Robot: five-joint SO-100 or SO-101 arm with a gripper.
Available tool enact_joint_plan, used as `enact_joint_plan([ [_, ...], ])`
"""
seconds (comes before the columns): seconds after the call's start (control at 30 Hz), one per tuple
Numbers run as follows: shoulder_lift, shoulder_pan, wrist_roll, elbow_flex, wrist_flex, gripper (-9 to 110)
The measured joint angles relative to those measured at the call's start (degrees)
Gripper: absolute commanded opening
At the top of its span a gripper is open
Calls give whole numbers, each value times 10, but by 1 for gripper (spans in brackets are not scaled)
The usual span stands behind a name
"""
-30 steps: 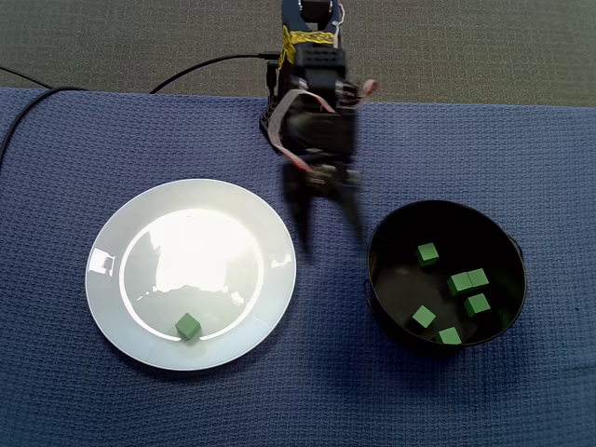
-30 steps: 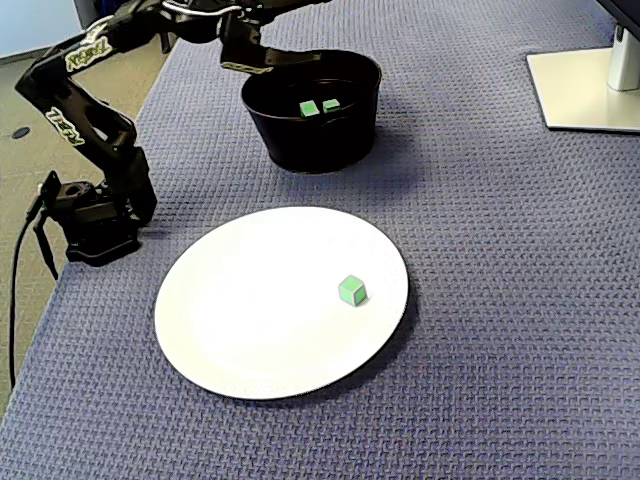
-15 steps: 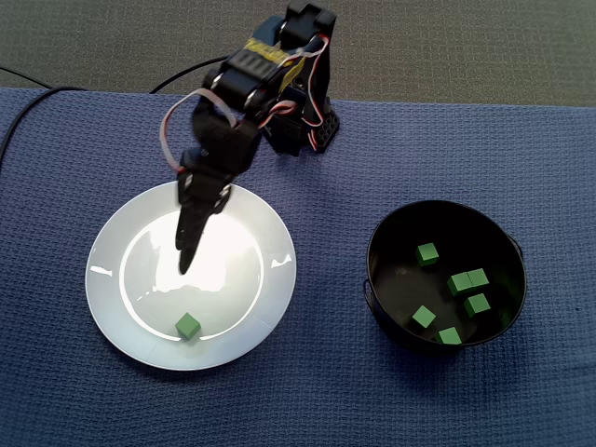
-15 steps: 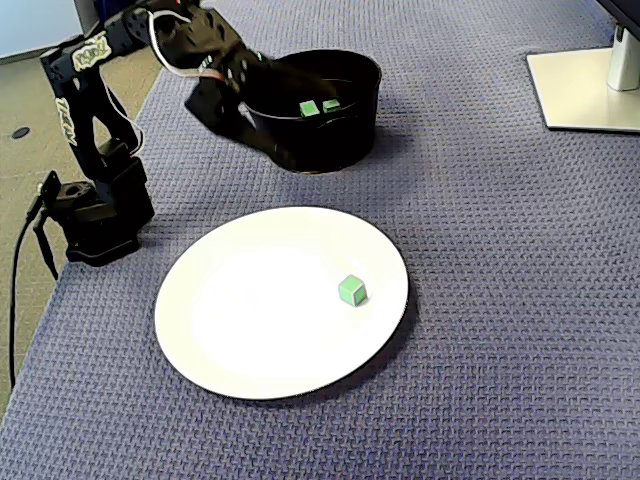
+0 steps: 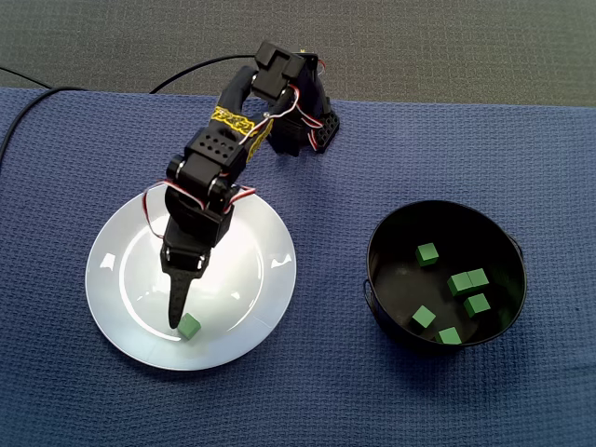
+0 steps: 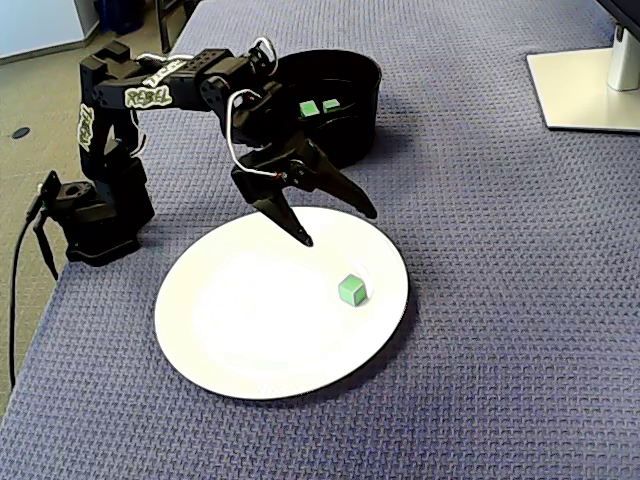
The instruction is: Pick up the items on the white plate and put them in the black container.
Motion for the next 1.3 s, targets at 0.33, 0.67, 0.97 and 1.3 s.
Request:
enact_joint_plan([
  [0.33, -117, 7, 172, -111, 69, 36],
  [0.67, -224, 2, 304, -208, 130, 36],
  [0.97, -280, -18, 328, -253, 135, 30],
  [1.3, -284, -18, 328, -262, 135, 20],
])
